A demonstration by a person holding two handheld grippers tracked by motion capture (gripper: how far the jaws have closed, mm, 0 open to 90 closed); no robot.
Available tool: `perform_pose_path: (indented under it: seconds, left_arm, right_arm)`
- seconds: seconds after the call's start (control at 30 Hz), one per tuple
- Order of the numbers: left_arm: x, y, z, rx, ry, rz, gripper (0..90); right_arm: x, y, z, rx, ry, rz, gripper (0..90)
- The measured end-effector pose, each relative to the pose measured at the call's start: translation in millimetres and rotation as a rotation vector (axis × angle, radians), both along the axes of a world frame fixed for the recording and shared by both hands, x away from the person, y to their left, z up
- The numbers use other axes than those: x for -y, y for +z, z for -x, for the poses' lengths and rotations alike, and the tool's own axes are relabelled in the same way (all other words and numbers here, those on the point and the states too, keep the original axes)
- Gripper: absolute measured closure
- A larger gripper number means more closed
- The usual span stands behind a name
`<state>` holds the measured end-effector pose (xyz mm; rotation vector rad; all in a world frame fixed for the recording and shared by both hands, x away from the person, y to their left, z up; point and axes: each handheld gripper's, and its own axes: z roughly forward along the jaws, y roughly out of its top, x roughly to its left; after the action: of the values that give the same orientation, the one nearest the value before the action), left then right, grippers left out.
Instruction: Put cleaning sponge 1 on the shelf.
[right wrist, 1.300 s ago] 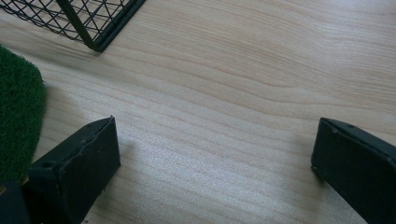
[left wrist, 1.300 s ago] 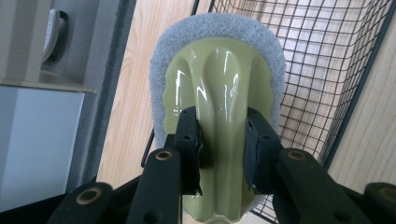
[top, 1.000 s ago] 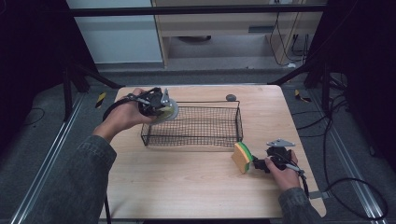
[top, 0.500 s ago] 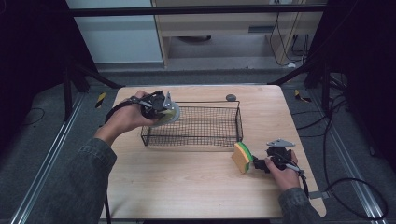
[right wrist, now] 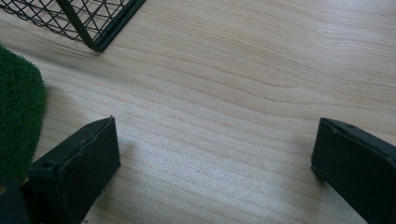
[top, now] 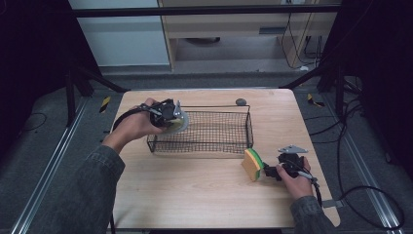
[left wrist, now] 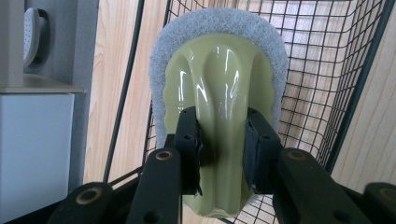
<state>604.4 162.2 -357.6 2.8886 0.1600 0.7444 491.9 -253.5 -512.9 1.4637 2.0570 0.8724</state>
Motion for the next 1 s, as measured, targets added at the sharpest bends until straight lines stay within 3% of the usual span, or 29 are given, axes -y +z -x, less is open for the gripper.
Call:
perform_pose_path:
  seconds: [0.73,1.0]
  left_arm:
    - [0.0,-8.3,-0.8,-0.002,0.001,-0.020,69.9]
    - [-6.3,-19.0,-4.5,-0.027,0.021,-0.016,69.8]
  right_arm:
    - [-0.1,0.1,0.1,0.000,0.000,-0.001,1.4]
    - [-0.1,0.1,0.0,0.000,0.000,-0.001,1.3]
